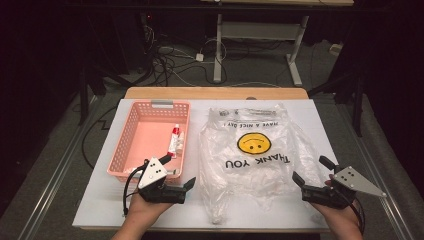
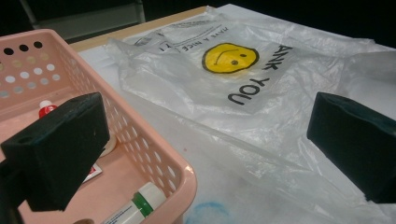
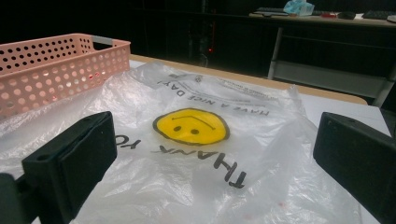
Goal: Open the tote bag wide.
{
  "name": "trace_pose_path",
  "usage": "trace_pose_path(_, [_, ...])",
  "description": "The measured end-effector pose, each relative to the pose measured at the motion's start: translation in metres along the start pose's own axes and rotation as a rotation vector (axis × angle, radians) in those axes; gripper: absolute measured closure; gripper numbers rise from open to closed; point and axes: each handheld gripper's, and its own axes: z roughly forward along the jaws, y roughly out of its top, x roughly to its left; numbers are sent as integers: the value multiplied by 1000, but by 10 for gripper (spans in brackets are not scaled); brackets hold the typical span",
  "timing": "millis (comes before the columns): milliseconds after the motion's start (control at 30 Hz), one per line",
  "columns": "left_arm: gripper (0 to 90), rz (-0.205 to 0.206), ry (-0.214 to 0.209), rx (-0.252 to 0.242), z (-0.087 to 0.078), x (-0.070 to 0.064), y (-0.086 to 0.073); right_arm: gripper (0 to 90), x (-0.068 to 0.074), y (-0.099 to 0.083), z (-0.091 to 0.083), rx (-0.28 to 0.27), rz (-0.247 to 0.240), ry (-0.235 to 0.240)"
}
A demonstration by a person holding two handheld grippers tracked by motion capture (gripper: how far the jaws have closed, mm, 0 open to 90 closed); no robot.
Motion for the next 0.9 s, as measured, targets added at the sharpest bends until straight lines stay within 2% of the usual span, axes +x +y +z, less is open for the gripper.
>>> trace_pose_path(133, [0, -16, -5, -12, 0, 2, 0, 3, 0, -1, -1, 2, 10, -2])
trace_pose_path(367, [0, -2, -10, -17, 0, 1, -1, 2, -1, 1, -2, -3, 1, -2])
trace_pose_path(600, [0, -7, -6, -17, 0, 3, -2, 3, -2, 0, -1, 3, -1, -3])
trace_pose_path(733, [0, -6, -3, -14, 0, 3, -2, 6, -6, 0, -2, 13, 1, -14])
trace_pose_path(900, [0, -6, 6, -9, 0, 3, -2, 24, -15, -4, -4, 48, -7, -53])
